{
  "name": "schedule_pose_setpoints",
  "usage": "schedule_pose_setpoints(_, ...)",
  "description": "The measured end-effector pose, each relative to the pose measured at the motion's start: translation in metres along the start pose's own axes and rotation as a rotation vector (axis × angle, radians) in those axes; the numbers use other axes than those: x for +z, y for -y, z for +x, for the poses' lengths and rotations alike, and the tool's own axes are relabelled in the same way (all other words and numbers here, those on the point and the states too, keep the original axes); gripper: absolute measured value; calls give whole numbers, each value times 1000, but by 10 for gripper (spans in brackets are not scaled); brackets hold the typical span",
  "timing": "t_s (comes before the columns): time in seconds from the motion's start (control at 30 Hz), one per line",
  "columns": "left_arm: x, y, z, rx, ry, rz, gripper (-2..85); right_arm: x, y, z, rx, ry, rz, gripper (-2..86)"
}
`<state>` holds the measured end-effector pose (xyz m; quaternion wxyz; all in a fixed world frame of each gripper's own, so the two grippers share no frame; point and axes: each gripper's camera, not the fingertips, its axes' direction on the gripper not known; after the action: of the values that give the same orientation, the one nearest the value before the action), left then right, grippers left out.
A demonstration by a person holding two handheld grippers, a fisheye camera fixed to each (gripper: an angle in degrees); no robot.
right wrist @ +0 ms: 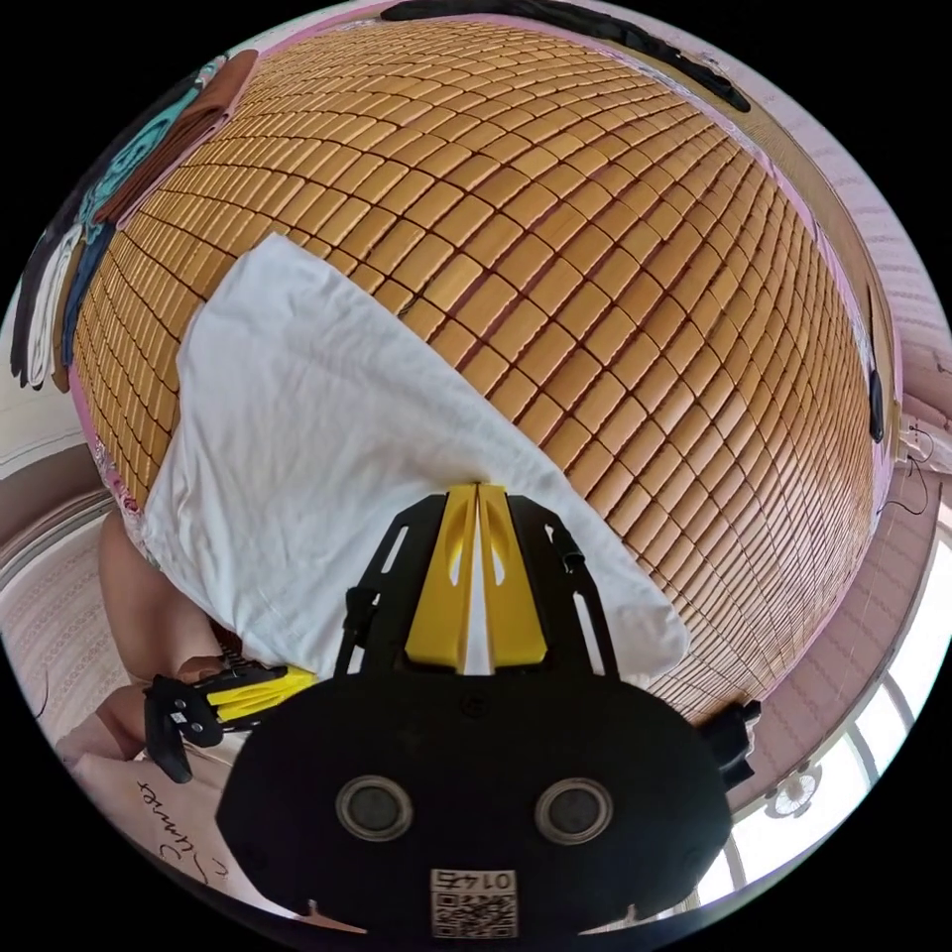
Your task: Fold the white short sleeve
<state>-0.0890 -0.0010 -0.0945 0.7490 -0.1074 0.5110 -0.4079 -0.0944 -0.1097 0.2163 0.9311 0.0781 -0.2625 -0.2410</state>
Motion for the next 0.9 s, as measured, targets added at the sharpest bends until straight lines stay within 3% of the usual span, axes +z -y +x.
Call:
schedule_pose_setpoints(0.37,9,-9,12,28,31,15,-10,3,-33,44,94,43,95,-9)
schedule_pose_setpoints(0.53,2,-18,25,70,72,116,-9,-19,-150,68,206,127,539,-9)
schedule_pose_setpoints(0.6,-5,-20,33,109,81,194,-7,-14,-205,78,232,169,586,-7)
schedule_pose_setpoints(0.73,-13,-24,48,156,17,276,28,26,-325,106,359,207,489,10)
schedule_pose_setpoints(0.9,-8,-14,74,207,-59,283,85,76,-403,122,444,335,308,121)
